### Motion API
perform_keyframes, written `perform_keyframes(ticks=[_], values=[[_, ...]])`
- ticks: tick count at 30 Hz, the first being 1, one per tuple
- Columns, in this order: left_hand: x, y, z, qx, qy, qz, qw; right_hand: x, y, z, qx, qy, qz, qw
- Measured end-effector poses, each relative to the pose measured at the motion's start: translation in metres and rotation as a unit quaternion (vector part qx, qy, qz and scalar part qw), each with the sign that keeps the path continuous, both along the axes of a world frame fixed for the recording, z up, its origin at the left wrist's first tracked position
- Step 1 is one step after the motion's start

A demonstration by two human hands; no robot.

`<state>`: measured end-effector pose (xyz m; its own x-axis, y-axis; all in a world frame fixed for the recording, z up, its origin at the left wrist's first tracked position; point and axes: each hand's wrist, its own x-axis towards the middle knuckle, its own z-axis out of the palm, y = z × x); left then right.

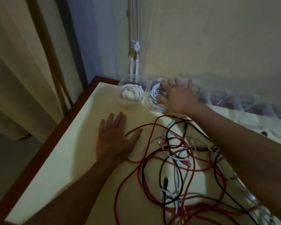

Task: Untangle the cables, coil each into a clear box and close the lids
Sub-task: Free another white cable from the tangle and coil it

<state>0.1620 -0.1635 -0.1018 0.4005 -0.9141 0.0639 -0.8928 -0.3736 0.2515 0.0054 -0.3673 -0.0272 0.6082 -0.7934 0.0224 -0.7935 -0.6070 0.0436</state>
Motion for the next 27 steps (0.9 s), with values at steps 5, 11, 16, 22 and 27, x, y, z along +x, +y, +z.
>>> perform_keyframes(ticks=[5, 11, 16, 22, 27], values=[[0.000, 0.001, 0.000, -0.005, 0.002, -0.001, 1.000, -0.006, 0.005, -0.009, 0.067, -0.001, 0.014, 0.998], [0.002, 0.000, 0.001, -0.009, 0.012, 0.004, 1.000, -0.011, 0.023, 0.001, 0.049, -0.087, -0.003, 0.995], [-0.005, 0.004, 0.009, -0.010, 0.090, 0.018, 0.996, -0.065, 0.078, 0.019, 0.055, -0.081, 0.037, 0.995], [-0.031, 0.020, 0.013, -0.051, 0.240, 0.046, 0.968, -0.153, 0.147, 0.029, 0.113, -0.121, 0.017, 0.986], [-0.084, 0.049, 0.027, -0.120, 0.184, -0.013, 0.976, -0.194, 0.220, 0.035, 0.190, -0.144, 0.031, 0.971]])
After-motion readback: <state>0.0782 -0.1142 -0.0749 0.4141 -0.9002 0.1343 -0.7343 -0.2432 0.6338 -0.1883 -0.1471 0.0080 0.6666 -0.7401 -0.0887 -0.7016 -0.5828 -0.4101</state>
